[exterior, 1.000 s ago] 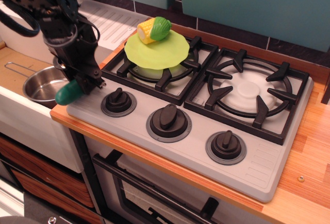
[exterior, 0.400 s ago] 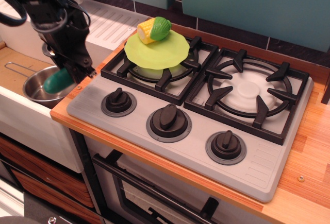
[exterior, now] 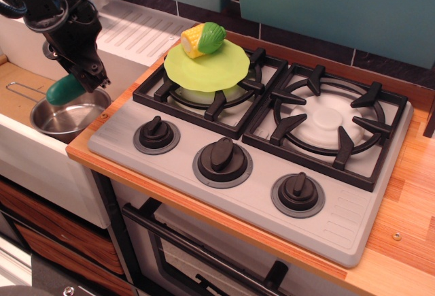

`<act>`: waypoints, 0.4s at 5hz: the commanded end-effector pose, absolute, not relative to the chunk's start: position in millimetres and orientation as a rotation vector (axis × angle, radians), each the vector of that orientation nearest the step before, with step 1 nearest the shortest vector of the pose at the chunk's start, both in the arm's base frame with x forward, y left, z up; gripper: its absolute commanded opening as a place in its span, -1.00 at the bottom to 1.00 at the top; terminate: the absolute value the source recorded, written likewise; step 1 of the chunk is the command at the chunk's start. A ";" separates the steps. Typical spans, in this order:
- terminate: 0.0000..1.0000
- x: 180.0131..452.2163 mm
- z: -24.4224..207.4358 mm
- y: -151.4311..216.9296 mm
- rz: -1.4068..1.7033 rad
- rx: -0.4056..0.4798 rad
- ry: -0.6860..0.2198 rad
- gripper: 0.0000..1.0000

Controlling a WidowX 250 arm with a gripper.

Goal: Put corncob on plate and cucumber in pot or pan in sink

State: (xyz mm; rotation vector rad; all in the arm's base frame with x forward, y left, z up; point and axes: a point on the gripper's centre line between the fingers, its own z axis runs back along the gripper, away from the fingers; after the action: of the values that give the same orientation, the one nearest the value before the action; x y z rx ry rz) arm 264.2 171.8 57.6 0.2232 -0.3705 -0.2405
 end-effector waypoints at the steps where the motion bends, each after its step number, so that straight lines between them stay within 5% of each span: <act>1: -1.00 290.4 62.9 200.4 -0.275 0.260 -0.433 -1.00; 2: -1.00 299.6 62.8 211.6 -0.287 0.259 -0.425 -1.00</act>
State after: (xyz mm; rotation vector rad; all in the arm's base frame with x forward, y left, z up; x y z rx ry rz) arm 293.8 206.8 45.1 0.2205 -0.3909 -0.2885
